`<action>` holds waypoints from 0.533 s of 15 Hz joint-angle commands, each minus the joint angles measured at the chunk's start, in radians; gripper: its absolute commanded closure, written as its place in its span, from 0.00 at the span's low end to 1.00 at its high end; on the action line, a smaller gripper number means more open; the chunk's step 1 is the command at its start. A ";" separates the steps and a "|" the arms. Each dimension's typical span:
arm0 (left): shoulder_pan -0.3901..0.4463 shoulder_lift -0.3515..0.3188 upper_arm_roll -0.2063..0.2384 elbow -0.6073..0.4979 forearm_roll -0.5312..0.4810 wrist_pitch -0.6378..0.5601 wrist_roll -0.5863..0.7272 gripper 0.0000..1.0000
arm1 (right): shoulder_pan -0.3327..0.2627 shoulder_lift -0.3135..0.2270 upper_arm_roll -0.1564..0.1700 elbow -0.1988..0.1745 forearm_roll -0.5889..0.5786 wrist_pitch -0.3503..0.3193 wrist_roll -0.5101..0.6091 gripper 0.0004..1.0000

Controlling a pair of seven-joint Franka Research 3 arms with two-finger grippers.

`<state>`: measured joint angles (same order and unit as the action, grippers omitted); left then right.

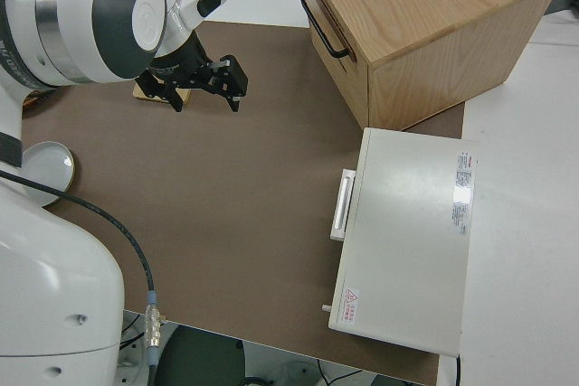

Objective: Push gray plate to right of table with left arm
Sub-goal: 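Move the left gripper down beside the gray plate's near edge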

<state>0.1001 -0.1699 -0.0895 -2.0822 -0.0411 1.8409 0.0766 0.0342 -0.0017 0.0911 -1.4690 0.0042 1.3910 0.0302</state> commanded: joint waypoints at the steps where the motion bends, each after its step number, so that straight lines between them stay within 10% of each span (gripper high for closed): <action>1: -0.002 -0.074 -0.004 -0.174 -0.016 0.142 -0.008 0.01 | -0.011 -0.008 0.006 0.001 0.008 -0.012 -0.003 0.02; 8: -0.017 -0.085 -0.018 -0.392 -0.040 0.365 -0.018 0.01 | -0.011 -0.008 0.006 -0.001 0.010 -0.012 -0.001 0.02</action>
<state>0.0966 -0.2085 -0.1055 -2.3686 -0.0507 2.1176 0.0711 0.0342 -0.0017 0.0911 -1.4690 0.0043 1.3910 0.0302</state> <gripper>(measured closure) 0.009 0.013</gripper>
